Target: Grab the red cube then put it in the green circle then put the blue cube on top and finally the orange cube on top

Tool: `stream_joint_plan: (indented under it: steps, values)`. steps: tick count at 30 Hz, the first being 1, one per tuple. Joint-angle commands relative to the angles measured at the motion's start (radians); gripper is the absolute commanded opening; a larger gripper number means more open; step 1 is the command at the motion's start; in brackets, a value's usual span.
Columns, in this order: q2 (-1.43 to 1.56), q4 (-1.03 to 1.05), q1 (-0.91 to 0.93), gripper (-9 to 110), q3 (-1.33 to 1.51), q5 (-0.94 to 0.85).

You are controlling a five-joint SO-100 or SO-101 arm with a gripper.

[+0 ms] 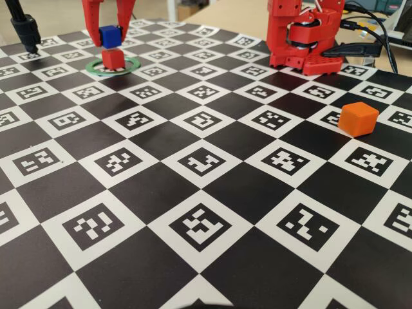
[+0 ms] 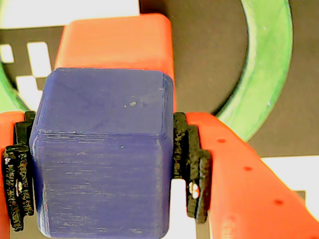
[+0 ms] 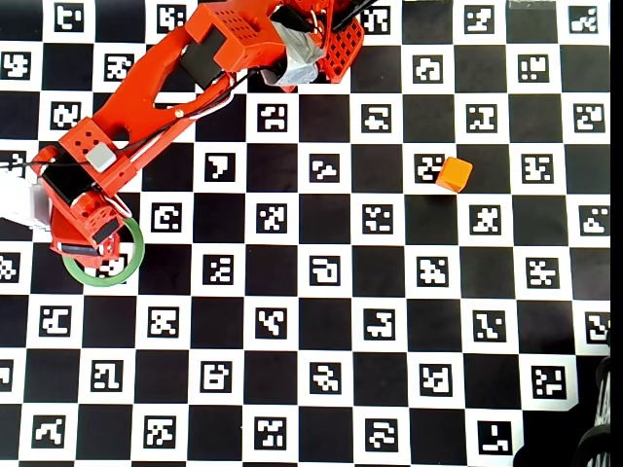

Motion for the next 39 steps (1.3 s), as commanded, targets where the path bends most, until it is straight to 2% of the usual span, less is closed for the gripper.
stream_joint_plan:
  steps: [1,39]
  values:
    - [0.118,-0.017,0.014,8,-0.043,-0.009]
    - [0.15,-0.021,-0.002,8,0.014,-0.078]
